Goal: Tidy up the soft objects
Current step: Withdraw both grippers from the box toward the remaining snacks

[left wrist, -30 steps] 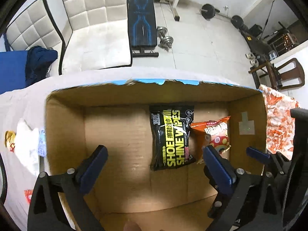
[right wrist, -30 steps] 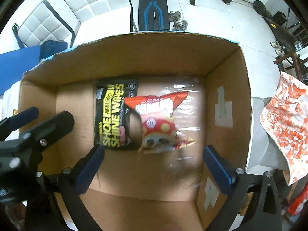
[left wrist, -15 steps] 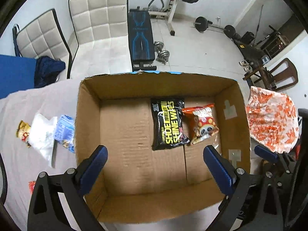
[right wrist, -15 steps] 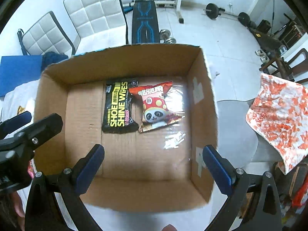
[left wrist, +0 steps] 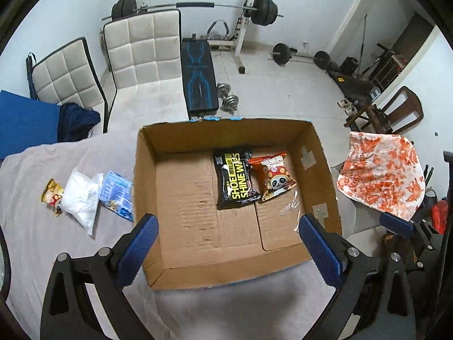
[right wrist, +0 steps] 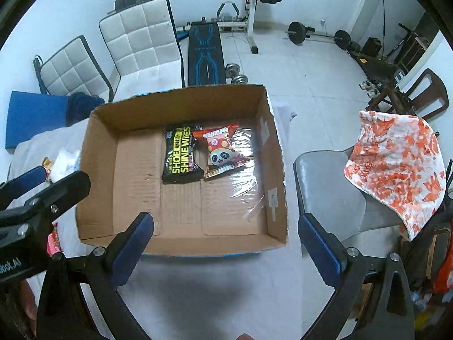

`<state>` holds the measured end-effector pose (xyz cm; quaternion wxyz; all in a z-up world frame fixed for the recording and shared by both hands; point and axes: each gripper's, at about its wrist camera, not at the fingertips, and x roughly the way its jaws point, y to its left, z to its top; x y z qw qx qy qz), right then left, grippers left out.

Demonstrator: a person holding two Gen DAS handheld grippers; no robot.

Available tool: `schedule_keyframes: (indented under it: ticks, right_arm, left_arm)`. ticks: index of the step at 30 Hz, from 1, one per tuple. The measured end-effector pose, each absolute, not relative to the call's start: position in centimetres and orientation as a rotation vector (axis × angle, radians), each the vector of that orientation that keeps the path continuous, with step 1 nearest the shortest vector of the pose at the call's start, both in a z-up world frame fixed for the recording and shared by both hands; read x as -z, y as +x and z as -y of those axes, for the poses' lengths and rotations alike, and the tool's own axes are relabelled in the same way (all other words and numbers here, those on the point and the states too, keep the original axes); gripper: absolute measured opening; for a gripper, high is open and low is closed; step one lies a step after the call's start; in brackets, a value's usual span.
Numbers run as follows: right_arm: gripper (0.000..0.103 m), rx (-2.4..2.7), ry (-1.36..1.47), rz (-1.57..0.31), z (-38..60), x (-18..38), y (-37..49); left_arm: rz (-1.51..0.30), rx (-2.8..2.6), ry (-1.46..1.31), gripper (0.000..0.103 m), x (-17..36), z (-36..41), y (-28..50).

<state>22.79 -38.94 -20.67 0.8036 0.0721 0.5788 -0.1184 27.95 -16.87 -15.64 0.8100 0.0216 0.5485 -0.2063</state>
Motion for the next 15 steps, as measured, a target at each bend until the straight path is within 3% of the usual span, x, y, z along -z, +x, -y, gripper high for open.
schedule_keyframes:
  ticks: [9,15]
  right_arm:
    - [0.103,0.238,0.17,-1.199,34.7,17.1,21.7]
    - [0.103,0.108,0.16,-1.212,26.7,16.7,22.1]
  left_arm:
    - [-1.13,0.446,-0.019,0.102,12.4,12.0,27.5]
    - [-1.126,0.343,-0.051,0.102,11.7,3.2,27.3]
